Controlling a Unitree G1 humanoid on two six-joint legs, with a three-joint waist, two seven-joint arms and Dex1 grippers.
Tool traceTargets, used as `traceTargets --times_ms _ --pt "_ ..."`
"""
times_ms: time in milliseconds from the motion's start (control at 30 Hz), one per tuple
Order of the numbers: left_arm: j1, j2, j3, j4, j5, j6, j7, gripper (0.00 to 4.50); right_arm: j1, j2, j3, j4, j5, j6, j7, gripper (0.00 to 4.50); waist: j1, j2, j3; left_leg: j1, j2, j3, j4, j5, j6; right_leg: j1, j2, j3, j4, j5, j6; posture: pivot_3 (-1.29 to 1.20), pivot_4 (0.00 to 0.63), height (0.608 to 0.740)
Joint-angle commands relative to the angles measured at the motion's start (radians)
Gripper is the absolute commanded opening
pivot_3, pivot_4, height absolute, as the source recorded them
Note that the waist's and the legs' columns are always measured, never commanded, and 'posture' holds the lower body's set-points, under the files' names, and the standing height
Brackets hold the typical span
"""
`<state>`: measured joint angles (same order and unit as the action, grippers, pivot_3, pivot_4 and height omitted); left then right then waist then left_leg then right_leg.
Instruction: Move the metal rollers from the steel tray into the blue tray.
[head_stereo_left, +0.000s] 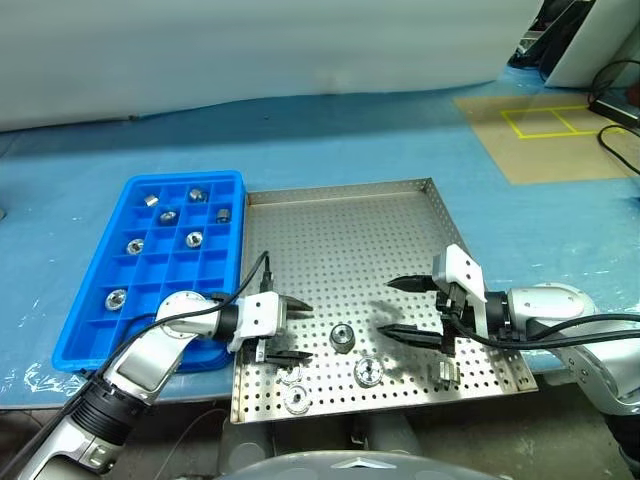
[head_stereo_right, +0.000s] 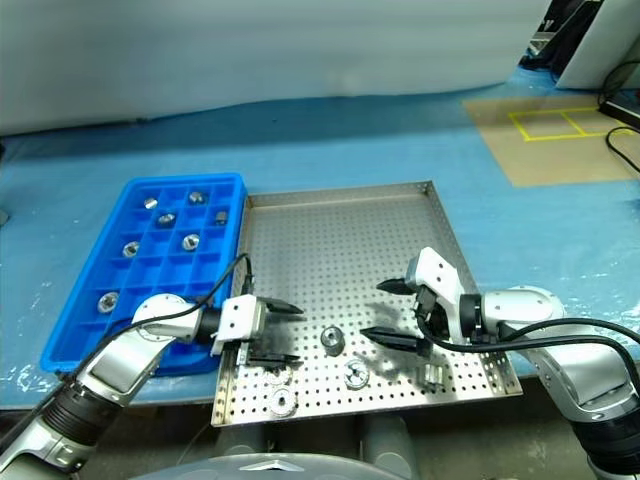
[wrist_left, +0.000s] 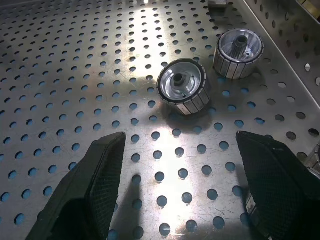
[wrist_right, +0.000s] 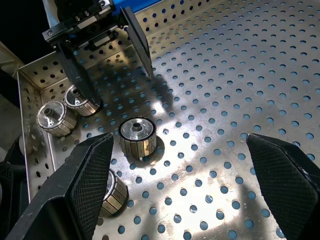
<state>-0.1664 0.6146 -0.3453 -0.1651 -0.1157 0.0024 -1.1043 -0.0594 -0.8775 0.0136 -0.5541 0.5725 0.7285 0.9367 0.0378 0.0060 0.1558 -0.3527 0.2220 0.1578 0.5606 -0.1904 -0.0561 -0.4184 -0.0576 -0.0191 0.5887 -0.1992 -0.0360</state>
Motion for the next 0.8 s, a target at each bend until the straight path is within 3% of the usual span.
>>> traceTargets --times_ms 33,367,633,800 --pt "-0.011 0.012 0.001 0.003 0.034 -0.030 0.010 3.75 -0.004 -0.004 -0.023 -0.018 0.010 -0.008 0.001 4.43 0.000 0.000 0.000 0.000 0.000 0.000 0.000 0.000 0.000 0.000 0.000 0.000 0.000 0.000 0.000 -0.13 0.150 0.740" --pt "-0.070 -0.005 0.027 0.028 0.063 -0.061 0.044 3.75 0.006 -0.015 -0.038 -0.011 0.009 -0.013 0.008 4.43 0.001 0.000 0.000 0.000 0.000 0.000 0.000 0.000 0.000 0.000 0.000 0.000 0.000 0.000 0.000 -0.12 0.150 0.740" --pt "-0.116 -0.030 0.018 0.156 0.212 -0.172 0.194 3.75 -0.009 -0.019 -0.043 0.002 0.010 -0.015 0.017 4.43 0.000 0.000 0.000 0.000 0.000 0.000 0.000 0.000 0.000 0.000 0.000 0.000 0.000 0.000 0.000 -0.12 0.150 0.740" --pt "-0.105 -0.093 0.080 0.068 0.048 -0.073 0.190 3.75 -0.011 -0.021 -0.045 0.007 0.010 -0.013 0.020 4.43 0.002 0.000 0.000 -0.001 0.000 0.000 0.000 0.000 0.000 0.000 0.000 0.000 0.000 0.000 0.000 -0.12 0.150 0.740"
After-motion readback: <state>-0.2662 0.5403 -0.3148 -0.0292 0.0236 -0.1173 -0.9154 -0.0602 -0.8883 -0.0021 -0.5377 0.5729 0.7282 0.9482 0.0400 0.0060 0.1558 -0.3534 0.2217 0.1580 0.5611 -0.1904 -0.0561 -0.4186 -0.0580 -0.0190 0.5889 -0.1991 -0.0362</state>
